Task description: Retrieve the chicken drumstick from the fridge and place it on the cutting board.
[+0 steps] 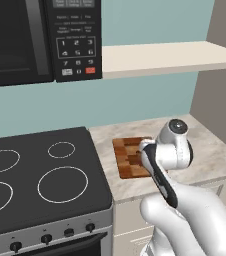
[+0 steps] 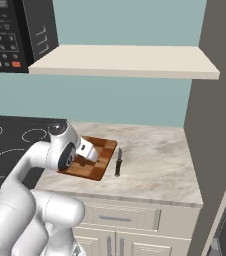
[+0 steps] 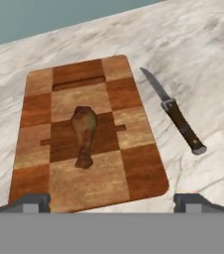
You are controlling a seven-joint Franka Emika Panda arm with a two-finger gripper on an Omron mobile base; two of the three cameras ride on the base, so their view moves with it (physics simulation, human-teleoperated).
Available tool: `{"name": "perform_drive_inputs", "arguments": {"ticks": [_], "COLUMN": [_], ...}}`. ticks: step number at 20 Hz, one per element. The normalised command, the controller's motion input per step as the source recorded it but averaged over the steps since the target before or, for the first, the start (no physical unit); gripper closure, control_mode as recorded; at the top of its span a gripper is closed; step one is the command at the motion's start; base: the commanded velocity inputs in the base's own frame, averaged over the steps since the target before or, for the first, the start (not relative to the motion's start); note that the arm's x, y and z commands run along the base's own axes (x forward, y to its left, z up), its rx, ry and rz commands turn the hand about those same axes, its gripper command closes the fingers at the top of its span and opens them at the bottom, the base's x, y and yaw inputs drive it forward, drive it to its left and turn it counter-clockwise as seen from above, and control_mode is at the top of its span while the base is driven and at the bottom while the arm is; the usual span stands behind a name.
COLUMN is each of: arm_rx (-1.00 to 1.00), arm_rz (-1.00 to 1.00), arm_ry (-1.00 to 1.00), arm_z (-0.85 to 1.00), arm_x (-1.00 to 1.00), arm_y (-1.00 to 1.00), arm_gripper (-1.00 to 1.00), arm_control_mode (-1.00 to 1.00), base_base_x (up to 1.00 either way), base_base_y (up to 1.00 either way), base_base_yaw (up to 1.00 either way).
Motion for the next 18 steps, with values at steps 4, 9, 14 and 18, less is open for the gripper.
{"name": "perform_drive_inputs", "arguments": {"ticks": [4, 9, 14, 18], "arm_rx": [0.0, 0.1, 0.0, -0.15], "arm_rz": [0.0, 0.02, 0.08, 0.09], "arm_ry": [0.04, -0.02, -0.11, -0.15], "arm_z": [0.71, 0.43, 0.58, 0.94], "arm_x": [-0.69, -0.78, -0.9, -0.66], "arm_y": [-0.36, -0.29, 0.0, 0.13], "arm_gripper": [-1.0, -1.0, -1.0, -1.0], "arm_control_mode": [-1.0, -1.0, -1.0, -1.0], "base_base_x": [0.0, 0.0, 0.0, 0.0], "base_base_y": [0.0, 0.0, 0.0, 0.0], "base_base_yaw": [0.0, 0.0, 0.0, 0.0]}}
